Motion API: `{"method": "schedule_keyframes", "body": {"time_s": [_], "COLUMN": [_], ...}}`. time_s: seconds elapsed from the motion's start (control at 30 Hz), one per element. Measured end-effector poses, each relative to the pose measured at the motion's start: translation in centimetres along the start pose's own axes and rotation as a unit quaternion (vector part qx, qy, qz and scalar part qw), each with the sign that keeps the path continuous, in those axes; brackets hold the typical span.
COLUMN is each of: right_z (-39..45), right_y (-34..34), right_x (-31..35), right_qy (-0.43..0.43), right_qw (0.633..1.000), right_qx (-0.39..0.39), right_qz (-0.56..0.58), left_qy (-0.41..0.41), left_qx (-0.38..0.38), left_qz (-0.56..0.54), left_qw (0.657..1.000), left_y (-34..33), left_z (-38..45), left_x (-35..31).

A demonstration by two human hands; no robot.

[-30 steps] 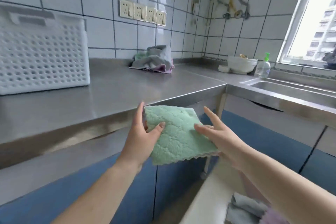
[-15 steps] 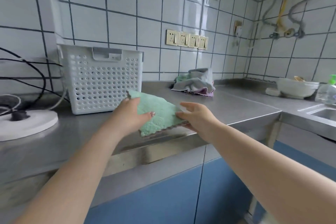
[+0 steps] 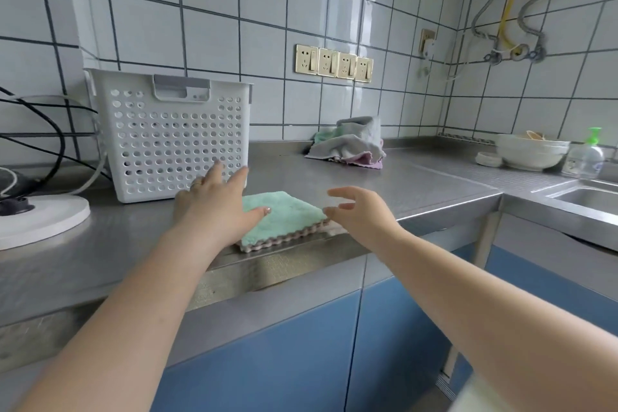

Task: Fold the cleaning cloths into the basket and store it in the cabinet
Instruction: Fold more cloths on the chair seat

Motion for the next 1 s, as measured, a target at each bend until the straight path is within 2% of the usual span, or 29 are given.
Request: {"method": "schedule_keyframes", "body": {"time_s": [0.1, 0.27, 0.37, 0.5, 0.6, 0.7, 0.77, 0.83, 0.87, 0.93, 1.0], "right_z": [-1.9, -6.9, -11.1, -18.8, -23.7, -26.6, -28.1, -29.7, -30.1, -31.0, -31.3], "right_y": [2.4, 7.8, 11.4, 14.6, 14.5, 12.2, 10.2, 8.0, 7.1, 5.9, 5.7], "right_x": [-1.7, -6.6, -10.8, -19.5, -25.7, -31.1, -34.0, -35.8, -36.2, -37.3, -38.4], "right_qy": [-0.010, -0.058, -0.112, -0.237, -0.321, -0.375, -0.387, -0.374, -0.343, -0.307, -0.292], "right_qw": [1.000, 0.997, 0.993, 0.970, 0.944, 0.918, 0.898, 0.891, 0.893, 0.862, 0.833], "right_qx": [-0.008, -0.023, -0.036, -0.045, -0.033, 0.026, 0.082, 0.153, 0.187, 0.234, 0.218], "right_qz": [0.021, 0.048, 0.015, -0.044, -0.066, -0.128, -0.192, -0.206, -0.225, -0.329, -0.416], "left_qy": [-0.097, -0.254, -0.321, -0.378, -0.395, -0.397, -0.417, -0.459, -0.487, -0.528, -0.549], "left_qx": [-0.067, -0.071, -0.023, 0.096, 0.190, 0.274, 0.294, 0.302, 0.289, 0.239, 0.184], "left_qz": [-0.057, -0.138, -0.165, -0.170, -0.166, -0.185, -0.161, -0.102, -0.082, -0.070, -0.056], "left_qw": [0.991, 0.955, 0.932, 0.905, 0.883, 0.856, 0.845, 0.829, 0.820, 0.812, 0.813], "left_y": [0.0, -3.4, -7.0, -14.9, -21.0, -26.6, -30.3, -33.8, -34.8, -36.9, -37.9], "left_z": [-1.4, -4.8, -6.3, -9.5, -12.3, -15.0, -16.7, -18.4, -19.0, -20.1, -20.5], "left_x": [-3.5, -12.1, -17.4, -23.9, -27.3, -29.4, -30.7, -31.9, -32.2, -32.9, -33.5]}}
Point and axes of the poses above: each hand's wrist, its own z-axis towards the middle knuckle, its own y-axis out of the back of the hand, x = y × z, the point moved 4 cm from there along z, towards the middle knuckle, and after that the axes turned 10 degrees about x, right-handed, at the moved point
